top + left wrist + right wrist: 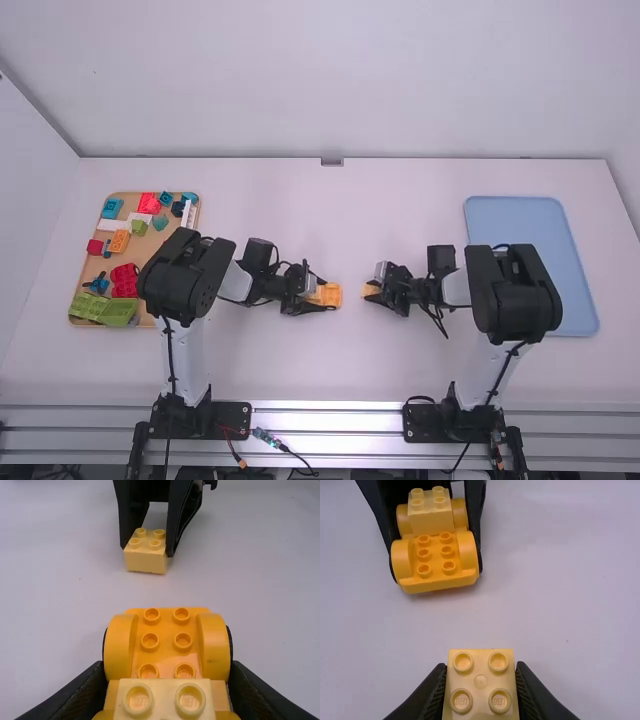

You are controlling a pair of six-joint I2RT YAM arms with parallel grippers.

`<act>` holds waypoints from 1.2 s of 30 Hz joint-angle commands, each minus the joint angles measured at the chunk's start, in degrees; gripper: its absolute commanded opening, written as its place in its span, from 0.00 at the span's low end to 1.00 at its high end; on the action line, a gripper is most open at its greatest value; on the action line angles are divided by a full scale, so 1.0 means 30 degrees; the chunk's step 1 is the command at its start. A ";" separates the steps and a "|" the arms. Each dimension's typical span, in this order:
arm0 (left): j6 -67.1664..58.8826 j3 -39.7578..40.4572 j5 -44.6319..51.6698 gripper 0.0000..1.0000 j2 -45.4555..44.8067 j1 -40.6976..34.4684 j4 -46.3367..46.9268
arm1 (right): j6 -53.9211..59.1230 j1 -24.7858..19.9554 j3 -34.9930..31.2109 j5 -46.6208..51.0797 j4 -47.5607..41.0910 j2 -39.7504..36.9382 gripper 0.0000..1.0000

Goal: Assemble lego blocks to make yellow taxi

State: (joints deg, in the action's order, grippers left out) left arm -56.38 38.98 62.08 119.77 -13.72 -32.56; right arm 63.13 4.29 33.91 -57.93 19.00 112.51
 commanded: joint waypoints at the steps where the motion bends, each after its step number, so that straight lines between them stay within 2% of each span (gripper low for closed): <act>1: -0.0240 -0.0408 -0.1588 0.41 0.0179 0.0036 0.0216 | -0.0554 0.0423 0.0503 -0.0175 -0.0044 0.0238 0.11; 6: -0.0153 -0.0277 -0.1778 0.40 0.0179 0.0036 0.0310 | -0.1056 0.1005 0.0641 0.0248 -0.0066 -0.0258 0.10; 18: -0.0131 -0.0284 -0.2506 0.39 0.0179 -0.0029 0.0303 | -0.1035 0.2164 -0.1231 0.0401 0.0029 -0.4629 0.08; 28: 0.0350 -0.0277 -0.2521 0.39 0.0179 -0.0073 0.0114 | -0.1457 0.3978 0.0131 0.0437 0.0000 -0.3777 0.03; 36: 0.0342 -0.0787 -0.2521 0.38 0.0179 -0.0073 -0.0739 | -0.1610 0.4371 0.1501 -0.0124 -0.0087 -0.2181 0.04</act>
State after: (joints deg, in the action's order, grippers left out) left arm -54.37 38.33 59.72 119.46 -13.72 -35.64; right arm 58.72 17.45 37.06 -56.73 19.00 104.55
